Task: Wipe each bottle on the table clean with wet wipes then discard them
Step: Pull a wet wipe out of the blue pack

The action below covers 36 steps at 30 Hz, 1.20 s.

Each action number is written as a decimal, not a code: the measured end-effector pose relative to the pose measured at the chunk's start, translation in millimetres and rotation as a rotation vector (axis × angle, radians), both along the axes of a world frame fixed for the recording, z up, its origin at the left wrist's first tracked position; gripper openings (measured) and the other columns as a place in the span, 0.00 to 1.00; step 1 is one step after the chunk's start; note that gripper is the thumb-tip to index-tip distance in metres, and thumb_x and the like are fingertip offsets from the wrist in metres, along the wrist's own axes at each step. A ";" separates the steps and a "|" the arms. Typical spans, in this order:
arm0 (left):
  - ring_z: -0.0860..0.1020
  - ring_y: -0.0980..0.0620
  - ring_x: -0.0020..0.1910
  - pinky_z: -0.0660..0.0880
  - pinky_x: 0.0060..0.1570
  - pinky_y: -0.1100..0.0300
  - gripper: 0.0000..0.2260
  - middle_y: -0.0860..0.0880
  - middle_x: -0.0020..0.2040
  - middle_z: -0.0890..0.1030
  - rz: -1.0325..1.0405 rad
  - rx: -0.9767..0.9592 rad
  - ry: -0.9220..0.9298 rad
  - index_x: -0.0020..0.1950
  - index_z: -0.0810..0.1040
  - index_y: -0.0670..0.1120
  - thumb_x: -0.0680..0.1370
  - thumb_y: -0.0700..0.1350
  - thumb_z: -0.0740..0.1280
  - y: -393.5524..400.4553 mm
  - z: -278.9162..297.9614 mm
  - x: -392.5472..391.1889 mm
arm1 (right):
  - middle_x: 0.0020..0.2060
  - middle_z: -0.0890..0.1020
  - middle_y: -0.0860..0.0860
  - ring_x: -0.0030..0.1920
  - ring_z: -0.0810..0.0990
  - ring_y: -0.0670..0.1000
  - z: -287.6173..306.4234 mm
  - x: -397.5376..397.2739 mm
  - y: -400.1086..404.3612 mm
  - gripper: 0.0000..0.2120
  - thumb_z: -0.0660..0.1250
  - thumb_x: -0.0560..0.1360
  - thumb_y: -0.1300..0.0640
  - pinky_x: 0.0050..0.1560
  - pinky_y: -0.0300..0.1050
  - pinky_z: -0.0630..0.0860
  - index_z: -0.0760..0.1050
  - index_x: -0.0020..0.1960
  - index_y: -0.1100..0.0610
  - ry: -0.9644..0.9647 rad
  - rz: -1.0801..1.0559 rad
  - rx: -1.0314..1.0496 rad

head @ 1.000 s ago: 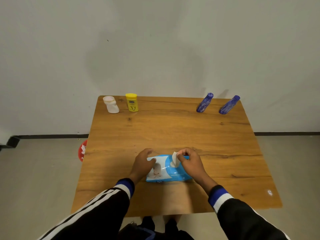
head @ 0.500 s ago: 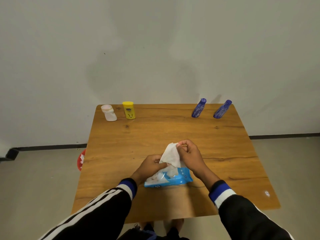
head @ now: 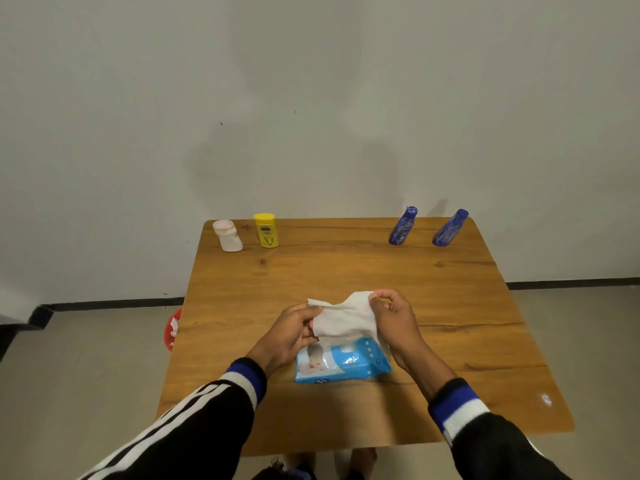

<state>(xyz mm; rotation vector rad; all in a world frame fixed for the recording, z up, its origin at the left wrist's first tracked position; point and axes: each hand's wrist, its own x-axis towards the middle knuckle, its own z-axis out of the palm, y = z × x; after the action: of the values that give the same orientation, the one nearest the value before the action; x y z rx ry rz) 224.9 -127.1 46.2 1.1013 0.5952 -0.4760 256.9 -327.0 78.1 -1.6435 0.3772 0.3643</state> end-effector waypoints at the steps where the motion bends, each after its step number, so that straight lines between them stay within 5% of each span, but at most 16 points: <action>1: 0.85 0.48 0.44 0.81 0.51 0.51 0.05 0.45 0.45 0.86 0.009 -0.005 -0.007 0.54 0.80 0.44 0.80 0.42 0.66 0.7 0.4 0.5 | 0.45 0.84 0.55 0.43 0.84 0.55 2.4 -1.7 0.2 0.02 0.66 0.80 0.53 0.42 0.54 0.83 0.76 0.52 0.50 -0.002 0.021 0.007; 7: 0.85 0.47 0.50 0.81 0.53 0.49 0.10 0.43 0.53 0.86 -0.053 0.044 -0.035 0.58 0.82 0.43 0.82 0.44 0.63 3.3 6.9 3.5 | 0.44 0.84 0.53 0.39 0.80 0.49 0.1 -10.6 -10.3 0.03 0.65 0.80 0.55 0.38 0.46 0.78 0.77 0.51 0.53 0.005 -0.023 -0.090; 11: 0.79 0.56 0.30 0.76 0.29 0.62 0.10 0.50 0.36 0.82 -0.086 0.183 -0.066 0.55 0.81 0.43 0.84 0.43 0.61 -1.6 18.5 3.1 | 0.46 0.84 0.56 0.41 0.81 0.51 -12.7 -11.7 -18.0 0.04 0.65 0.79 0.58 0.41 0.50 0.80 0.77 0.54 0.55 0.037 -0.022 -0.101; 14: 0.73 0.56 0.26 0.71 0.27 0.62 0.10 0.49 0.32 0.76 -0.157 0.531 -0.159 0.41 0.77 0.46 0.82 0.45 0.64 -17.1 29.5 7.6 | 0.47 0.82 0.54 0.39 0.78 0.49 -25.3 -19.7 -14.6 0.08 0.64 0.80 0.56 0.35 0.42 0.75 0.76 0.57 0.57 0.183 -0.056 -0.097; 16: 0.76 0.54 0.24 0.71 0.27 0.63 0.10 0.49 0.31 0.78 -0.238 0.705 -0.273 0.39 0.76 0.48 0.80 0.46 0.66 -33.9 39.7 7.5 | 0.48 0.80 0.55 0.41 0.79 0.53 -30.9 -30.7 -5.8 0.14 0.62 0.80 0.45 0.39 0.47 0.76 0.74 0.56 0.54 0.467 -0.026 0.056; 18: 0.80 0.52 0.31 0.72 0.30 0.63 0.05 0.49 0.34 0.82 -0.412 0.918 -0.384 0.44 0.79 0.50 0.78 0.47 0.65 -52.4 48.3 1.8 | 0.56 0.77 0.59 0.54 0.78 0.64 -39.9 -41.2 0.8 0.29 0.58 0.77 0.31 0.52 0.62 0.75 0.70 0.61 0.55 0.741 0.004 0.302; 20: 0.82 0.46 0.43 0.71 0.36 0.58 0.08 0.47 0.44 0.84 -0.606 1.198 -0.476 0.50 0.79 0.50 0.75 0.46 0.63 -68.5 52.1 -7.1 | 0.61 0.76 0.63 0.59 0.75 0.66 -43.1 -45.5 5.6 0.42 0.54 0.72 0.24 0.63 0.67 0.69 0.71 0.66 0.59 0.821 0.049 0.576; 22: 0.80 0.41 0.48 0.68 0.38 0.55 0.08 0.44 0.49 0.82 -0.720 1.326 -0.578 0.51 0.77 0.48 0.75 0.46 0.62 -83.5 53.6 -17.3 | 0.63 0.78 0.62 0.62 0.76 0.63 -35.9 -45.3 5.5 0.42 0.57 0.70 0.24 0.69 0.65 0.65 0.77 0.64 0.59 0.791 0.016 0.825; 25: 0.79 0.45 0.51 0.71 0.46 0.53 0.10 0.47 0.51 0.81 -0.818 1.274 -0.723 0.53 0.76 0.49 0.74 0.48 0.63 -93.8 54.5 -30.1 | 0.56 0.83 0.61 0.56 0.82 0.61 -26.8 -39.5 -3.9 0.37 0.67 0.67 0.29 0.64 0.57 0.74 0.83 0.56 0.62 0.668 -0.123 0.939; 27: 0.78 0.52 0.50 0.73 0.49 0.58 0.15 0.52 0.52 0.80 -0.818 1.092 -0.722 0.59 0.77 0.52 0.73 0.51 0.65 -87.9 55.6 -36.0 | 0.56 0.83 0.62 0.54 0.83 0.63 -29.1 -36.7 -14.4 0.39 0.69 0.67 0.30 0.60 0.59 0.77 0.82 0.59 0.63 0.635 -0.191 0.950; 32: 0.77 0.63 0.41 0.69 0.42 0.73 0.06 0.55 0.43 0.81 -0.470 0.877 -0.708 0.46 0.82 0.45 0.72 0.38 0.69 -51.3 37.4 -38.6 | 0.71 0.71 0.60 0.70 0.71 0.63 -13.1 -29.7 -31.5 0.43 0.70 0.69 0.31 0.73 0.62 0.62 0.68 0.74 0.56 0.562 -0.103 1.229; 36: 0.77 0.56 0.39 0.72 0.40 0.63 0.04 0.52 0.40 0.80 -0.182 0.832 -0.211 0.43 0.80 0.43 0.75 0.35 0.69 -9.8 -3.7 -37.2 | 0.74 0.68 0.58 0.74 0.65 0.61 -5.5 -26.9 -45.9 0.43 0.70 0.70 0.32 0.74 0.63 0.59 0.63 0.77 0.52 0.512 -0.011 1.276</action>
<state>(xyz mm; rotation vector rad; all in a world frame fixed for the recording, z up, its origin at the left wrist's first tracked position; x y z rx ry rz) 187.7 -136.9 42.5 1.9834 0.5136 -0.2537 230.0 -372.8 72.6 -0.2856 0.3970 0.8083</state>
